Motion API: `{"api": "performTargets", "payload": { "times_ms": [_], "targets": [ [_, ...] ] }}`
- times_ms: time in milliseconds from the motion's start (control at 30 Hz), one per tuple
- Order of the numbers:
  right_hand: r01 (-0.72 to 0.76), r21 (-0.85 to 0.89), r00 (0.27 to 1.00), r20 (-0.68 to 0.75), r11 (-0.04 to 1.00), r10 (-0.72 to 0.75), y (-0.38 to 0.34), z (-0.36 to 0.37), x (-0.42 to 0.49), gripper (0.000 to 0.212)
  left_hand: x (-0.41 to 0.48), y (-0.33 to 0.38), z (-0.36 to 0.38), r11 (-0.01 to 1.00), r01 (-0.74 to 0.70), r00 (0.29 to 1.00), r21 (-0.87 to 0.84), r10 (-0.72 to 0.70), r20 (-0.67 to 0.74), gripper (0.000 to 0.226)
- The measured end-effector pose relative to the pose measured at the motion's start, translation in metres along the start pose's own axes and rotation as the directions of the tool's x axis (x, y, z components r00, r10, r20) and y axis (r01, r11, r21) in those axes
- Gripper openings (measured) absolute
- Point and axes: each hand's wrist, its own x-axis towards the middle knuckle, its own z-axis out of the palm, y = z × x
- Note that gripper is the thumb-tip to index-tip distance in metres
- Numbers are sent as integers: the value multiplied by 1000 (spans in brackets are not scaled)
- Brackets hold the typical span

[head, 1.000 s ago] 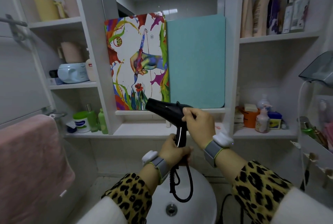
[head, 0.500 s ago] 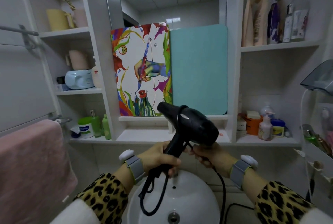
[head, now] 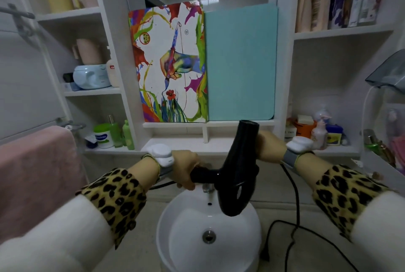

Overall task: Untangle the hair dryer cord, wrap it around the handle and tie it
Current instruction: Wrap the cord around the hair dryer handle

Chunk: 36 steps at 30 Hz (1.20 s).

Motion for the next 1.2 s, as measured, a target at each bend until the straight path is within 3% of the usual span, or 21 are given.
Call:
{"api": "performTargets", "payload": {
  "times_ms": [67,133,200,300,400,467,567,734,900,1000,1200],
  "targets": [
    [18,-61,1000,-12,998,-19,-4,4,-2,42,5,1,3,996,8,1000,86,-8,1,41],
    [-44,-33,998,-51,998,42,-5,6,-4,41,9,-2,11,999,12,1000,47,-12,-11,42],
    [-121,66,985,-117,990,128,-3,4,-6,47,12,-5,23,994,29,998,-107,-35,-48,34],
    [-192,227,946,-216,955,241,-5,0,-8,58,17,-1,48,902,54,986,-429,-116,-119,23],
    [-277,260,903,-260,925,343,-12,-4,-3,55,28,13,65,850,97,966,-518,-205,-155,23],
    [-342,311,865,-264,887,426,-14,-9,1,50,34,22,69,872,106,947,-478,-235,-219,24],
    [-386,330,846,-247,862,473,-14,-12,2,45,38,27,68,944,165,915,-287,-255,-313,24],
    [-303,160,898,-282,939,338,-12,-7,-3,48,36,25,70,958,234,878,-162,-280,-389,29],
    [-195,-6,958,-214,981,190,-17,-15,-8,50,34,19,79,957,288,797,-27,-255,-548,47],
    [-171,29,959,-224,985,174,-19,-9,-9,50,32,17,80,950,310,828,-41,-291,-480,39],
    [-255,289,896,-289,923,338,-22,1,-3,36,35,24,77,920,311,878,-236,-374,-299,24]
  ]
}}
